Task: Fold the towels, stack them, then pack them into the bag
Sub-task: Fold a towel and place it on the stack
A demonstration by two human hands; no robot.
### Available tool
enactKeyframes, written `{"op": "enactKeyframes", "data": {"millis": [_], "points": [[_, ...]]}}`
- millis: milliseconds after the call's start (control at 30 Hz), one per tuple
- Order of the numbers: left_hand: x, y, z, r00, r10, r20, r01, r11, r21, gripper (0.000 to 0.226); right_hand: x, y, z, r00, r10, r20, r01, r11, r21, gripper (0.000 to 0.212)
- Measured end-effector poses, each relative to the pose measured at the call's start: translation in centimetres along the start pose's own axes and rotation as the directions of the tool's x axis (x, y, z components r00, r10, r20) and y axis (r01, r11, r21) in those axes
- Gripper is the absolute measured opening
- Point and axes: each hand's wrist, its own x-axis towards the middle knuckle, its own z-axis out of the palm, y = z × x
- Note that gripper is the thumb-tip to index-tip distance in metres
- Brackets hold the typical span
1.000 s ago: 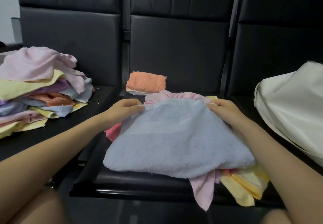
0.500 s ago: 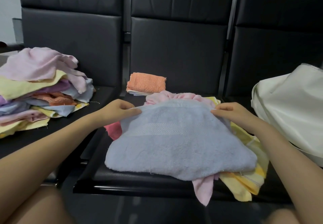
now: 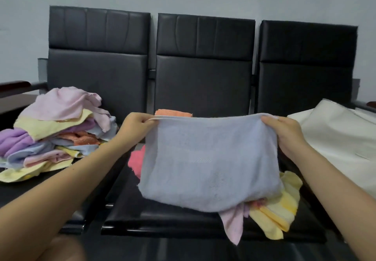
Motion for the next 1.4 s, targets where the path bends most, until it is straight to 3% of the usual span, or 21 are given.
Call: {"op": "enactKeyframes", "data": {"millis": [100,300,500,600,667,767,833,900,1000,1067,1167,1233,1333,1400], "points": [[1.4,4.6,-2.1,0.985,0.029,-0.172,-0.063,0.979,-0.194,0.021,0.6,-5.8,-0.2,0.996,-0.056,-0.07,0.07,0.976,0.209,0.007],[3.4,12.7,-6.9,0.964,-0.037,-0.262,-0.101,0.864,-0.494,0.027,-0.2,-15.3,-0.7,0.971,-0.219,-0.096,0.237,0.936,0.259,0.006],[4.6,17.5,-10.9,0.943,-0.134,-0.303,-0.108,0.74,-0.663,0.016,-0.5,-21.3,-2.5,0.979,-0.203,0.033,0.174,0.904,0.39,0.005],[5.6,18.5,-12.2,0.937,-0.23,-0.261,-0.023,0.709,-0.705,0.006,-0.2,-22.9,-3.1,0.976,-0.168,0.14,0.101,0.914,0.392,0.01],[6.2,18.3,-12.7,0.944,-0.276,-0.182,0.06,0.684,-0.727,0.016,0.5,-23.2,-3.2,0.974,-0.114,0.194,0.037,0.933,0.359,0.017],[6.8,17.0,-12.5,0.96,-0.274,-0.054,0.16,0.698,-0.698,0.013,2.5,-22.3,-3.1,0.973,-0.057,0.224,-0.016,0.95,0.312,0.021],[7.2,15.4,-11.7,0.972,-0.235,-0.018,0.179,0.786,-0.591,0.009,3.9,-20.6,-2.6,0.979,-0.042,0.2,0.003,0.982,0.191,0.022],[7.6,13.2,-10.5,0.988,-0.155,-0.002,0.141,0.904,-0.403,0.01,5.3,-18.0,-1.8,0.992,-0.053,0.118,0.064,0.994,-0.091,0.022],[8.3,9.3,-7.4,0.988,-0.14,0.062,0.149,0.972,-0.183,0.012,6.9,-13.4,-0.2,0.997,-0.012,0.07,0.046,0.863,-0.503,0.028],[8.6,6.8,-4.6,0.979,-0.196,0.05,0.2,0.975,-0.094,0.012,7.7,-10.4,1.1,0.992,0.114,0.055,-0.072,0.863,-0.5,0.02],[9.2,3.0,0.1,0.947,-0.322,0.009,0.32,0.937,-0.142,0.017,8.8,-5.4,3.1,0.956,0.284,0.076,-0.264,0.943,-0.202,0.022],[9.6,0.4,2.7,0.91,-0.414,-0.01,0.399,0.883,-0.246,0.02,9.2,-2.4,4.5,0.952,0.305,0.01,-0.302,0.948,-0.1,0.019],[10.1,-3.1,6.0,0.896,-0.44,-0.06,0.41,0.871,-0.272,0.024,10.2,1.8,6.3,0.962,0.259,-0.082,-0.27,0.947,-0.173,0.008],[10.4,-5.1,7.7,0.901,-0.419,-0.108,0.388,0.894,-0.226,0.023,11.0,4.3,7.3,0.973,0.206,-0.107,-0.225,0.948,-0.226,0.013]]}}
